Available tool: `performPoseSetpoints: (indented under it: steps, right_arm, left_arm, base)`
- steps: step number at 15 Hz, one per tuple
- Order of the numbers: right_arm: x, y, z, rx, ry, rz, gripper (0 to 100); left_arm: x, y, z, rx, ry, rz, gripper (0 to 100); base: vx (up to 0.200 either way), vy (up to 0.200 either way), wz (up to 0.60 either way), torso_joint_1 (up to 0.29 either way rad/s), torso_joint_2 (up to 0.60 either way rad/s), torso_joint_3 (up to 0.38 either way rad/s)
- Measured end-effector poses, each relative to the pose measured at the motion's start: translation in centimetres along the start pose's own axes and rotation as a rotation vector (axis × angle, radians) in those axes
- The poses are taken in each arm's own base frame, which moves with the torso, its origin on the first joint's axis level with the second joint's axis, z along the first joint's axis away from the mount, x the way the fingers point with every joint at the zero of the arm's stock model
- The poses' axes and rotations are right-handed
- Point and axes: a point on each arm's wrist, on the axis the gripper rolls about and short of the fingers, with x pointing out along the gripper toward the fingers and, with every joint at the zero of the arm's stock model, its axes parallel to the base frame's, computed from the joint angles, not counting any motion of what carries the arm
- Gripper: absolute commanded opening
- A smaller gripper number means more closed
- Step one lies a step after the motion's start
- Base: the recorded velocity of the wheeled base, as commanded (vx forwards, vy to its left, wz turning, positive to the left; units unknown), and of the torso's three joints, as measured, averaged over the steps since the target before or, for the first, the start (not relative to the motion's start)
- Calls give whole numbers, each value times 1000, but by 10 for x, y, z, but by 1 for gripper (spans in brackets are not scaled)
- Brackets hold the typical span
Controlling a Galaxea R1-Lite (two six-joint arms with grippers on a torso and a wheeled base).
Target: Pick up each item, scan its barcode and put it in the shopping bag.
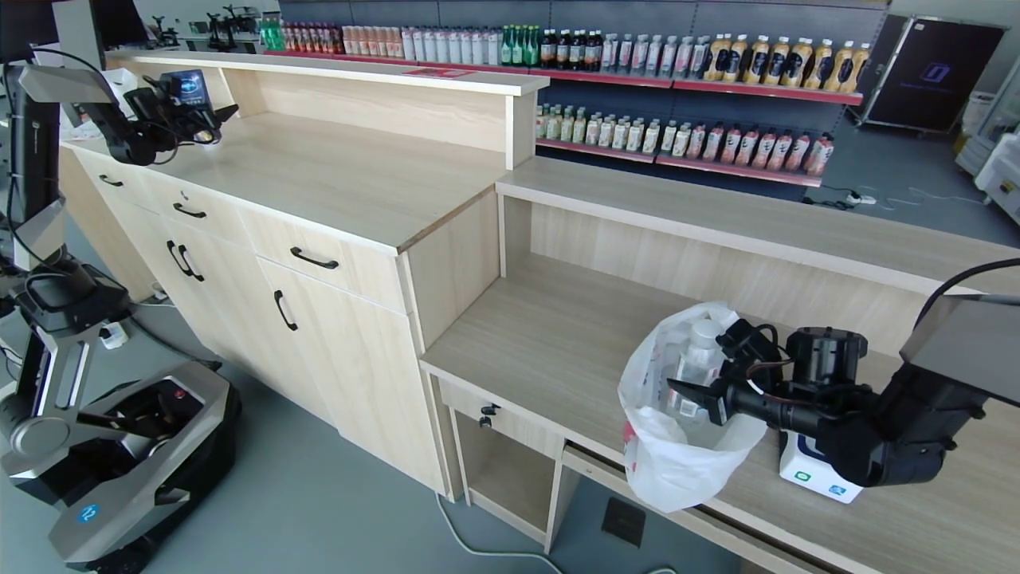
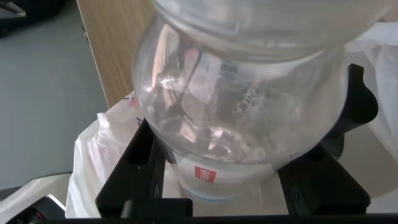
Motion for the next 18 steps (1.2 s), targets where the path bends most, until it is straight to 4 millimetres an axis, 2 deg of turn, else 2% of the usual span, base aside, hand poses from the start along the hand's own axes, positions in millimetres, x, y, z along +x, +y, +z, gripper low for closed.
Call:
performPoseSetpoints:
  steps: [9,18]
  right_arm:
    - [14,3,-25,26,14,9,0]
    - [17,2,-34,37,30,9,0]
  left_arm:
    - [0,0,0,0,0,0,100]
    - [0,0,0,0,0,0,100]
  base:
    - [0,0,0,0,0,0]
    - [0,0,0,0,0,0]
